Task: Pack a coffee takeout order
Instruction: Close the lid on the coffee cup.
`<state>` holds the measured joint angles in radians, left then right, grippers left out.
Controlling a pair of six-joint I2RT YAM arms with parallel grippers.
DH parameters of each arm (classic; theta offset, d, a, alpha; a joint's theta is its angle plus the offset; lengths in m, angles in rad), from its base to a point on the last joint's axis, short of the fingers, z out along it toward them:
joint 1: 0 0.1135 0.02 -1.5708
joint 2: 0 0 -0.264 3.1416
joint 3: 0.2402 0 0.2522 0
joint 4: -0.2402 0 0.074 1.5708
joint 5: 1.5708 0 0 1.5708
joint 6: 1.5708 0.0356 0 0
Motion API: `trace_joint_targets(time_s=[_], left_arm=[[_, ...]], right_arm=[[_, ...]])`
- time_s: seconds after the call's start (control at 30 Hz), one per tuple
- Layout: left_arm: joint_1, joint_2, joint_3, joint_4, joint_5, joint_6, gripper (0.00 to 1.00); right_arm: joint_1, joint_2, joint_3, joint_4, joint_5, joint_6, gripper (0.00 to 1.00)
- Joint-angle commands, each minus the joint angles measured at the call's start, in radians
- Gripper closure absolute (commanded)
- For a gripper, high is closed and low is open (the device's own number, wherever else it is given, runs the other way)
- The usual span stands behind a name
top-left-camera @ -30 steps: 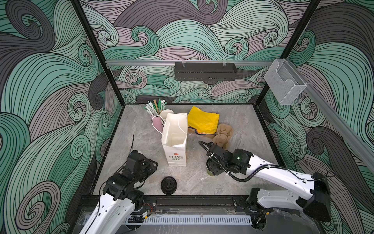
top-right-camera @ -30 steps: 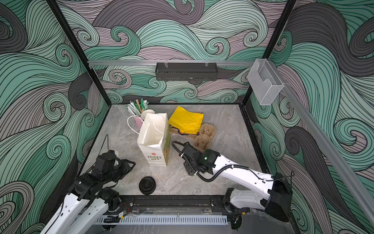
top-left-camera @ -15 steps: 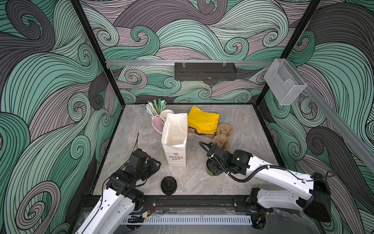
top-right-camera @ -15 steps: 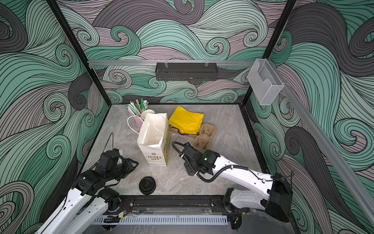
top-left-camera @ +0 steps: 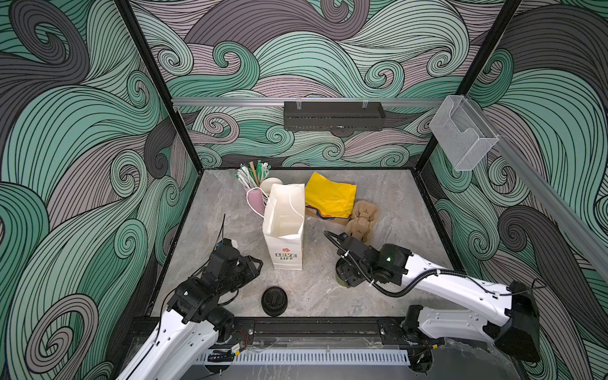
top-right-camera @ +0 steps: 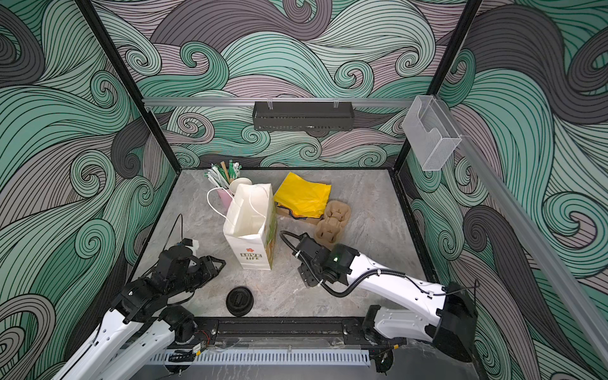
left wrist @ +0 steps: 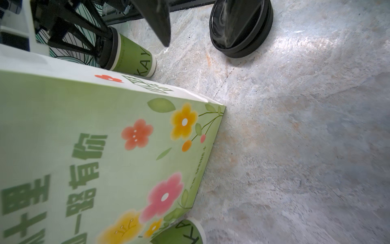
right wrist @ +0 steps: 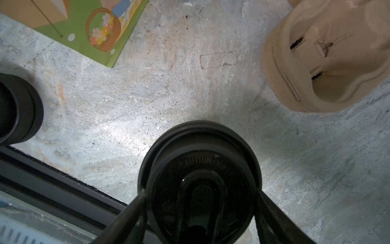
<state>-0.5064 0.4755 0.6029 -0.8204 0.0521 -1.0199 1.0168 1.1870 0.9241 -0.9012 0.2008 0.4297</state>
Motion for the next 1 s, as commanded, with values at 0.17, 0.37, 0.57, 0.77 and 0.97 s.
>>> trace_joint_targets(time_s=[0.17, 0.37, 0.57, 0.77, 0.97], left_arm=[[-0.004, -0.017, 0.048, -0.048, -0.057, -0.005, 0.55], [-0.004, -0.006, 0.063, -0.045, -0.054, 0.006, 0.56], [-0.004, -0.006, 0.068, -0.046, -0.054, 0.012, 0.56], [-0.004, -0.006, 0.079, -0.05, -0.048, 0.021, 0.56], [-0.065, 0.004, 0.167, 0.002, -0.026, 0.085, 0.62]], right_arm=[[-0.002, -0.018, 0.025, -0.064, -0.023, -0.004, 0.13], [-0.001, -0.028, 0.041, -0.064, -0.008, -0.005, 0.16], [-0.004, -0.008, 0.062, -0.056, 0.002, -0.017, 0.17], [-0.007, 0.009, 0.09, -0.054, -0.008, -0.019, 0.19], [-0.031, -0.048, 0.18, -0.135, 0.02, 0.01, 0.21]])
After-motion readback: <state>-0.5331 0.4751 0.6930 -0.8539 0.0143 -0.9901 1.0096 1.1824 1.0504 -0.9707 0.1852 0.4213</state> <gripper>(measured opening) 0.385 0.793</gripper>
